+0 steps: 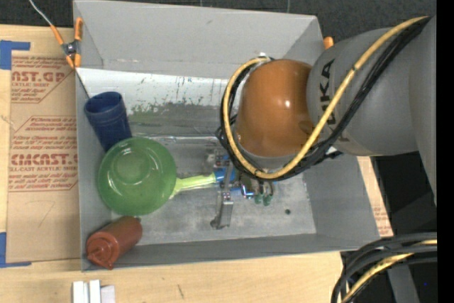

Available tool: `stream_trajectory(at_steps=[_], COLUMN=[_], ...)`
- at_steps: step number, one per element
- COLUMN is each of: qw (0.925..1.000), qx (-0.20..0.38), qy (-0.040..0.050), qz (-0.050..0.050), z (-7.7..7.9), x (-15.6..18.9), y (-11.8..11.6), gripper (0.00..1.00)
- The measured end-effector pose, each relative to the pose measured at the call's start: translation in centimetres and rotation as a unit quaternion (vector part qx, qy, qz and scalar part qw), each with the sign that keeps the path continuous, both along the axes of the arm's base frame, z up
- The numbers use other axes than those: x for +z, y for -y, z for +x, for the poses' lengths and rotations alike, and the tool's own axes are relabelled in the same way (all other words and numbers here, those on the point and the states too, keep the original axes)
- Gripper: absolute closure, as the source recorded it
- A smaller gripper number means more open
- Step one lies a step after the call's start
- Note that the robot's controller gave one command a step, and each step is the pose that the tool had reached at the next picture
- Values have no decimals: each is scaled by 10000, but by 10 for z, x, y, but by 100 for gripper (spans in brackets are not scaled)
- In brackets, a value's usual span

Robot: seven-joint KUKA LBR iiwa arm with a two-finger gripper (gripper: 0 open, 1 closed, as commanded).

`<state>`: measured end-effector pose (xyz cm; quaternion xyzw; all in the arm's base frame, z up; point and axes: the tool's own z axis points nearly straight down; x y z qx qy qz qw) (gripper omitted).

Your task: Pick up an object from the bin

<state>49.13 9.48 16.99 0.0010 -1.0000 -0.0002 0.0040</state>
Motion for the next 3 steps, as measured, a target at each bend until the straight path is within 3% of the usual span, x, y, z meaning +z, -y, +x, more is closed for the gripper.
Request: stream_trajectory(at_steps=[1, 2, 3], qw=[10000, 10000, 9999], qx=[-9, -83, -131], qy=[40, -20, 51], qz=[5, 4, 13], z=[2, -1, 38], x=[4, -79, -96], y=[1, -4, 5], gripper=[0, 0, 0])
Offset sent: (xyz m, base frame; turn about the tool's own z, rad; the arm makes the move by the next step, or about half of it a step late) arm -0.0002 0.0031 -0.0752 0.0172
